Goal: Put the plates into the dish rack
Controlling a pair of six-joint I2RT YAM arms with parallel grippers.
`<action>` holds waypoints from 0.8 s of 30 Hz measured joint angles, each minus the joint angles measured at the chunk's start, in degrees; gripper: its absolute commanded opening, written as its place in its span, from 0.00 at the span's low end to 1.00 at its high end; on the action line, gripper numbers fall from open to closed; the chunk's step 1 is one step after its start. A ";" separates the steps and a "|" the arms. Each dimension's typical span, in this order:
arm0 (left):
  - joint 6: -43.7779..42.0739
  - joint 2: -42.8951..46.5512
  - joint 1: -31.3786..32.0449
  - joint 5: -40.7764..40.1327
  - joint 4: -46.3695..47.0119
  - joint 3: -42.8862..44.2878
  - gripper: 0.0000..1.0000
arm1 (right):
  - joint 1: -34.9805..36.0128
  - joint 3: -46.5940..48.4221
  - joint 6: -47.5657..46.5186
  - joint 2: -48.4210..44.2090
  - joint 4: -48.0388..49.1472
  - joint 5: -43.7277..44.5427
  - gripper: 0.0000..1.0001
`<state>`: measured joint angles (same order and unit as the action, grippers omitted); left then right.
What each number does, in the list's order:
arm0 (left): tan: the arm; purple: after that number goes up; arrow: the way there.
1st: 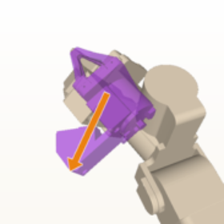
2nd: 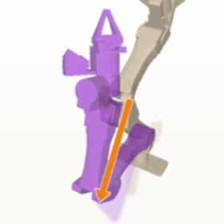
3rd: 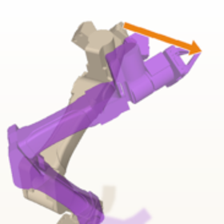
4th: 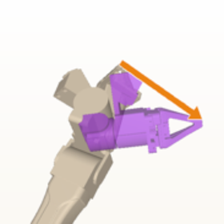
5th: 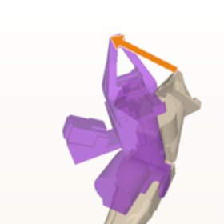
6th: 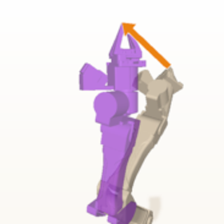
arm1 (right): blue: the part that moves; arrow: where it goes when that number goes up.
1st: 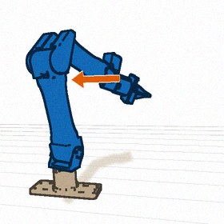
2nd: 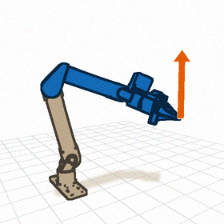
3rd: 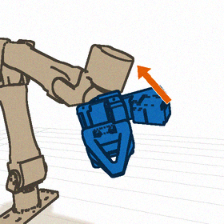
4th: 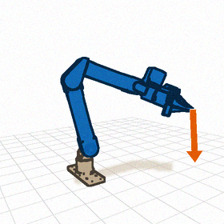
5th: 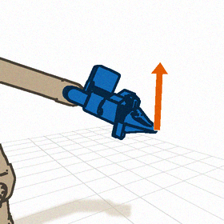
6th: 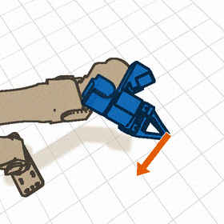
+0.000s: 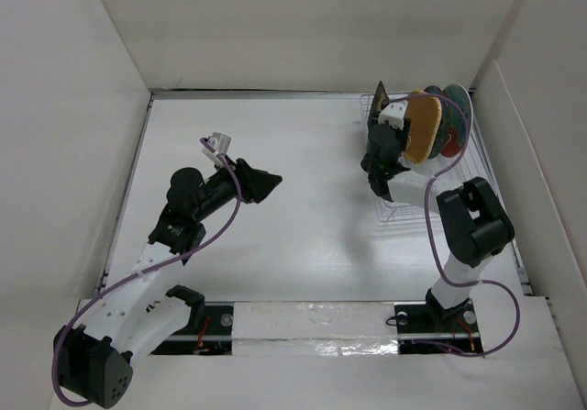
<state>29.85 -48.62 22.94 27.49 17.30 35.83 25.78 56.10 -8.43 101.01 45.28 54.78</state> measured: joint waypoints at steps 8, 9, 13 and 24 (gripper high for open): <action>0.28 0.39 0.00 0.37 0.39 -0.02 0.52 | -1.42 1.18 8.83 -2.97 -12.66 -2.05 0.63; 0.33 0.39 0.00 0.35 0.42 -0.02 0.52 | -1.46 1.18 9.90 -3.21 -14.01 -2.56 0.66; 0.42 0.39 0.00 0.35 0.42 -0.02 0.52 | -1.51 1.18 13.64 -6.12 -19.98 -6.01 0.86; -0.07 0.42 0.00 0.13 -0.11 -0.02 0.54 | -0.37 1.05 20.72 -30.08 -29.59 -24.61 1.00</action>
<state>29.78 -48.21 22.94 27.62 17.19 35.81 25.41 57.14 12.29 70.94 15.68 30.17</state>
